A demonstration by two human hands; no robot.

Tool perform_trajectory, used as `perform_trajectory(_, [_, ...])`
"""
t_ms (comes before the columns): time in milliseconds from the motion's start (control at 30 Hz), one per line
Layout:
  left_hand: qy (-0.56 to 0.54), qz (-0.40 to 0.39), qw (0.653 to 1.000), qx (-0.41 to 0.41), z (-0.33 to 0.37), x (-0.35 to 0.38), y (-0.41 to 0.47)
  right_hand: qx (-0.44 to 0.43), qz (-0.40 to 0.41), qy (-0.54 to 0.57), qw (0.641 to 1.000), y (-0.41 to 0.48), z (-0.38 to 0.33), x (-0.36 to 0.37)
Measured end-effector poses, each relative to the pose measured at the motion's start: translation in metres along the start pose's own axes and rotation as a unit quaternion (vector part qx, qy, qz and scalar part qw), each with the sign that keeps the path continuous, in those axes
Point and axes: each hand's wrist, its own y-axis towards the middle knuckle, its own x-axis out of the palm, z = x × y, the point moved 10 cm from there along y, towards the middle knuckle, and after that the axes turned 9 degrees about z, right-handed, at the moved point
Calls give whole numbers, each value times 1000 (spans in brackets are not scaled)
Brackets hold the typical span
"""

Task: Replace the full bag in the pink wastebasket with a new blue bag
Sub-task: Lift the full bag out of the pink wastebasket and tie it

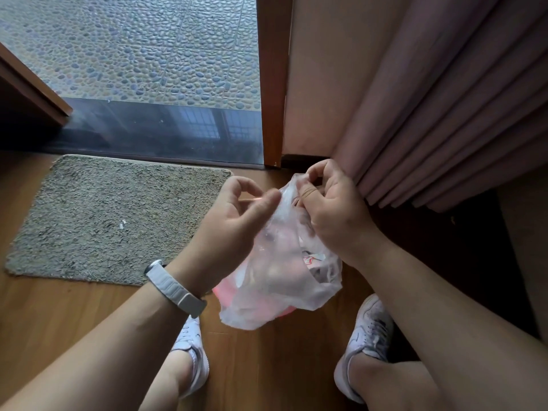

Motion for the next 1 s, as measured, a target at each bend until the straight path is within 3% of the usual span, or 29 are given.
perform_trajectory(267, [124,-14,992,18,-12,5,-2,-8,-10,-9,1000,0,2,3])
perform_trajectory(567, [-87,-12,996,-10,-7,3,0,-21,-5,-31,999,-1,0,4])
perform_trajectory(633, [-90,-7,996,-4,-8,1,2,-17,-23,-23,999,-2,1,6])
perform_trajectory(833, [12,24,997,70,-1,-6,1,-19,-61,-49,997,-4,8,16])
perform_trajectory(1000, [152,49,973,168,13,-11,-3,-28,-115,-121,985,-9,8,25])
